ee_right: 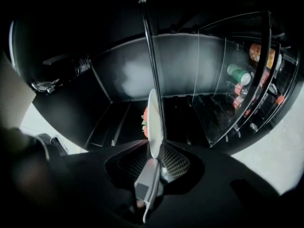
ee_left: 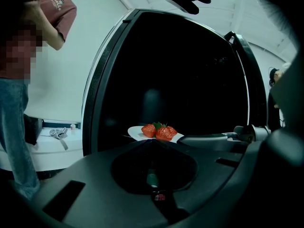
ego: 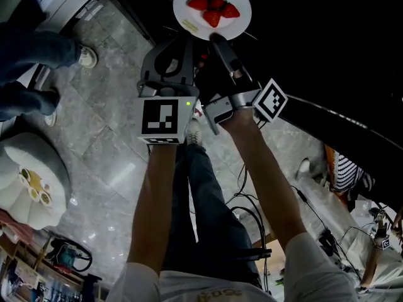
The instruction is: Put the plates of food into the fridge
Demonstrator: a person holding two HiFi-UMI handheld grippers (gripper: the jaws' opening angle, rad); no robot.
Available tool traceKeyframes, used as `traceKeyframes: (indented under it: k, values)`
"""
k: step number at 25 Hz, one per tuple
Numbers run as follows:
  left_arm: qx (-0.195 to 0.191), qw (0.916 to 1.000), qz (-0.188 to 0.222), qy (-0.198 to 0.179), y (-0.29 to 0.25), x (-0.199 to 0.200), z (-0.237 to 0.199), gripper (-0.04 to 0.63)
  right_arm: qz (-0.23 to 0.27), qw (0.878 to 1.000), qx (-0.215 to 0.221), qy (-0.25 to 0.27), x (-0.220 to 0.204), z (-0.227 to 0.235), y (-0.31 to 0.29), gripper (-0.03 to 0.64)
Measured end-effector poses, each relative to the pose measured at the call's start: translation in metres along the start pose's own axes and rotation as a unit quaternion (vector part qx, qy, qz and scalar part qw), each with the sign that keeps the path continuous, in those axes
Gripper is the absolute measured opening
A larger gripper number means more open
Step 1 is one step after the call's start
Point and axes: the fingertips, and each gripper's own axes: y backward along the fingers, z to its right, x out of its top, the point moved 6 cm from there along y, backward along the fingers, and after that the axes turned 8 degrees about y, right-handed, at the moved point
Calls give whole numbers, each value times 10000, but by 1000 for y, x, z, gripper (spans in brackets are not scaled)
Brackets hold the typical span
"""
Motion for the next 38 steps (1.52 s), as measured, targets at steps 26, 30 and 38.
traceKeyframes:
  k: [26,30,38]
  values:
    - [-295,9995,-7,-124,-2,0,15,6,144,9995,-38,264,5,-3,2,25]
    - [-273,9996,-30,-49,-11,8,3,6,142,9991,-166,352,9,-4,-18,25]
    - [-262,9996,-56,-88,-16,11,-5,6,212,9987,-251,383,15,0,-30,23]
